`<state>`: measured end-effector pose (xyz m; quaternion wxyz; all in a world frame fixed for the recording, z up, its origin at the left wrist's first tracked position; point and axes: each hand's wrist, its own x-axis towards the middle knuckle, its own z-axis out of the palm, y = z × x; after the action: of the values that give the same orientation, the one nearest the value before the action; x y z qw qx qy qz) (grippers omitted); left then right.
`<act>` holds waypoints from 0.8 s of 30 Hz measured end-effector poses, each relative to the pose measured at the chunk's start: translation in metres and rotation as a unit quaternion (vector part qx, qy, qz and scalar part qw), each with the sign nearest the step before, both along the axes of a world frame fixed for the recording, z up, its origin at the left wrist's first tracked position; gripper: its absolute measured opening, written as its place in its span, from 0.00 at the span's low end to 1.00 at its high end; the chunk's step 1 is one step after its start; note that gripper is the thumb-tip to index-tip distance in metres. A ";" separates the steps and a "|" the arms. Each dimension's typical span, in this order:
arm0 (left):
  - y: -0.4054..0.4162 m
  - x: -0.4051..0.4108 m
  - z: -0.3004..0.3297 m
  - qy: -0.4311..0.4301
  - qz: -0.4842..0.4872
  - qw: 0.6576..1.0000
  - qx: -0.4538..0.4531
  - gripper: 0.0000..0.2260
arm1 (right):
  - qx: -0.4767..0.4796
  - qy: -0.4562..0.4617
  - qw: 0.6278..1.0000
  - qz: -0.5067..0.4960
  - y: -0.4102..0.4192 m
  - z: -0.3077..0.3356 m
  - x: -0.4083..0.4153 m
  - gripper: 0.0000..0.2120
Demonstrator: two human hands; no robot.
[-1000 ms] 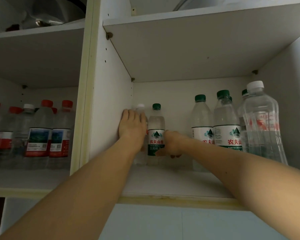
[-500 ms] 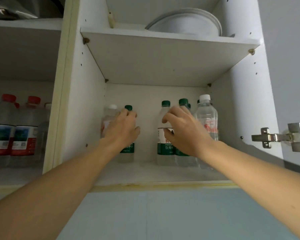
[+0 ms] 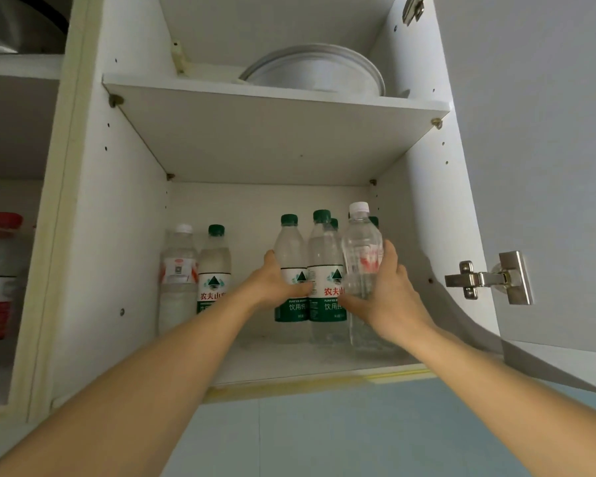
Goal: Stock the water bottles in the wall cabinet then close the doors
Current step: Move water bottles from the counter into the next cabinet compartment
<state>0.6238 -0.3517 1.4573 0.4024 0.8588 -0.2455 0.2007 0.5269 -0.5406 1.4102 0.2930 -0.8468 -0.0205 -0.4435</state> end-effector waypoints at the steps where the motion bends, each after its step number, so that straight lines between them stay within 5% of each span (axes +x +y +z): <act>1: 0.000 0.003 -0.002 0.006 -0.012 1.000 -0.011 0.38 | 0.007 0.002 1.000 0.008 -0.001 -0.001 0.001 0.52; 8: 0.003 0.018 -0.013 -0.012 -0.043 0.999 -0.027 0.39 | 0.027 0.013 0.998 0.058 -0.008 0.002 0.003 0.49; 20: 0.003 0.019 -0.018 -0.034 -0.037 0.999 -0.016 0.40 | 0.053 0.057 0.995 -0.062 -0.037 0.002 0.001 0.44; 24: 0.004 0.018 -0.017 -0.032 -0.027 0.999 -0.022 0.36 | 0.054 0.074 0.994 -0.053 -0.036 0.003 -0.002 0.51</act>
<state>0.6413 -0.3474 1.4399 0.4181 0.8359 -0.2774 0.2224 0.5250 -0.5762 1.4134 0.3148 -0.8603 0.0703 -0.3947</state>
